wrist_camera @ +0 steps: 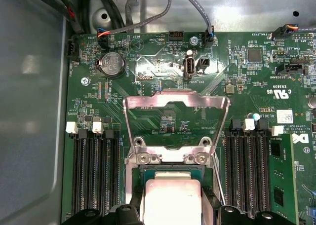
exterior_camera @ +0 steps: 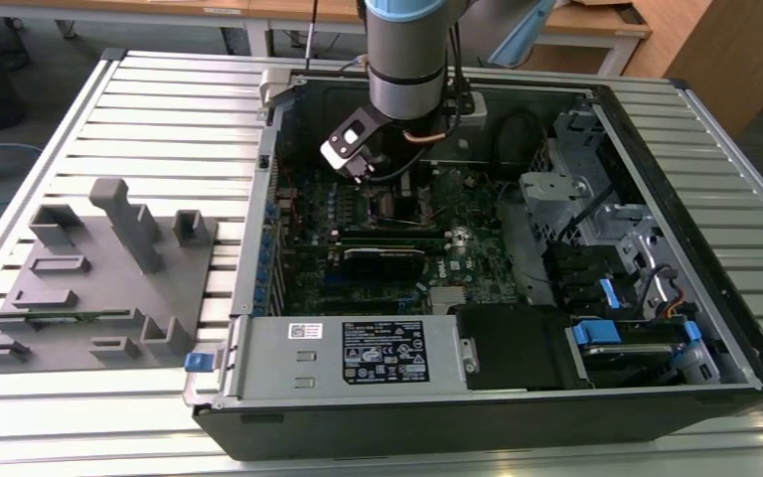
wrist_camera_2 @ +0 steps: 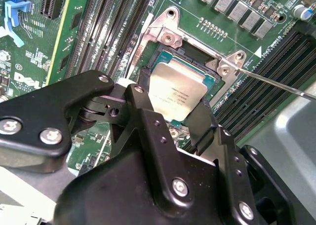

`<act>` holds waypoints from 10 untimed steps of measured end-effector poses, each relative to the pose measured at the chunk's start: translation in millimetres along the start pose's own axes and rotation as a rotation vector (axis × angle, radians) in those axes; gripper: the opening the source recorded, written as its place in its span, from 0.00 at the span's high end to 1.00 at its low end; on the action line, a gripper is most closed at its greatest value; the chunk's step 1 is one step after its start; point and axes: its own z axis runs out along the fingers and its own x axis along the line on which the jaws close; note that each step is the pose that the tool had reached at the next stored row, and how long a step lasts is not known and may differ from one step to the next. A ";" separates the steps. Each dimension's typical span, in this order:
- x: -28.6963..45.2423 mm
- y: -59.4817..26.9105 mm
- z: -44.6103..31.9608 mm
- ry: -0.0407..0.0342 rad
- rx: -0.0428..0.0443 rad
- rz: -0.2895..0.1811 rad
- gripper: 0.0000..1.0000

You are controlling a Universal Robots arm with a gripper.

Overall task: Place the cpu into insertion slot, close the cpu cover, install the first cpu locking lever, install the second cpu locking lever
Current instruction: 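Place the cpu into insertion slot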

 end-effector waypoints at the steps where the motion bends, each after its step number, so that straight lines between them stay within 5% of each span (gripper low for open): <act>1: 0.0 0.0 0.0 -0.0001 0.0000 0.000 0.46; 10: 0.0 0.0 0.1 0.0000 0.0000 0.000 0.46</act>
